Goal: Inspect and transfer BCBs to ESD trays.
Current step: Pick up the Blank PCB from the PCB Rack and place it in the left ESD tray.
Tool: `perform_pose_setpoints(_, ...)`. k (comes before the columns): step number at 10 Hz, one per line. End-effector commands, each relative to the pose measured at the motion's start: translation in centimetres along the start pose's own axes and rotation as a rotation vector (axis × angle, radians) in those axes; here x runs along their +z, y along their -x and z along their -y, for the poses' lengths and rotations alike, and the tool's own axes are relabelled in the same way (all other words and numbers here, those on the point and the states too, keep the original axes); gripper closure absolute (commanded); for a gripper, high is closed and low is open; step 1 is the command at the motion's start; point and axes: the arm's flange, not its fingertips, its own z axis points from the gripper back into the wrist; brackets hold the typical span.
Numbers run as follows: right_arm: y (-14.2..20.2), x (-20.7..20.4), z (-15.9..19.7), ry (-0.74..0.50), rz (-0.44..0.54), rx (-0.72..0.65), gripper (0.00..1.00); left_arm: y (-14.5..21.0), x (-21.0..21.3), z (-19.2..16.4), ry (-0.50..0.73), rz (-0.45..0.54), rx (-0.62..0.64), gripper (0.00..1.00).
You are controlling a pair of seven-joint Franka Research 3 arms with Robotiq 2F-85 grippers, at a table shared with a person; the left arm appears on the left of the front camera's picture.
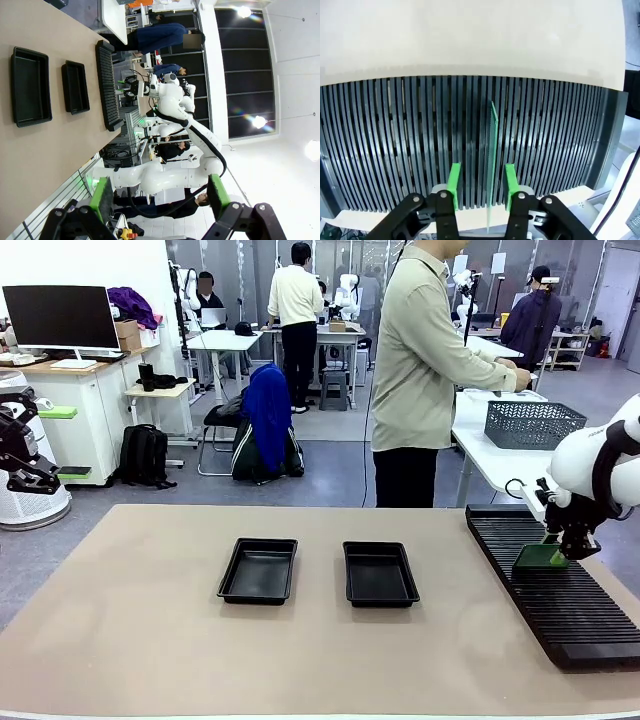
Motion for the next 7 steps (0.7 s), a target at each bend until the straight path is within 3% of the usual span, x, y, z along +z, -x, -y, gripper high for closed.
perform_pose_setpoints(1, 0.24, -0.23, 0.52, -0.010, -0.001, -0.006, 0.59, 0.06, 0.06, 0.00, 0.001, 0.002, 0.000, 0.00)
perform_pose_setpoints(7, 0.21, -0.50, 0.76, -0.030, -0.009, -0.016, 0.72, 0.06, 0.06, 0.00, 0.001, 0.002, 0.000, 0.00)
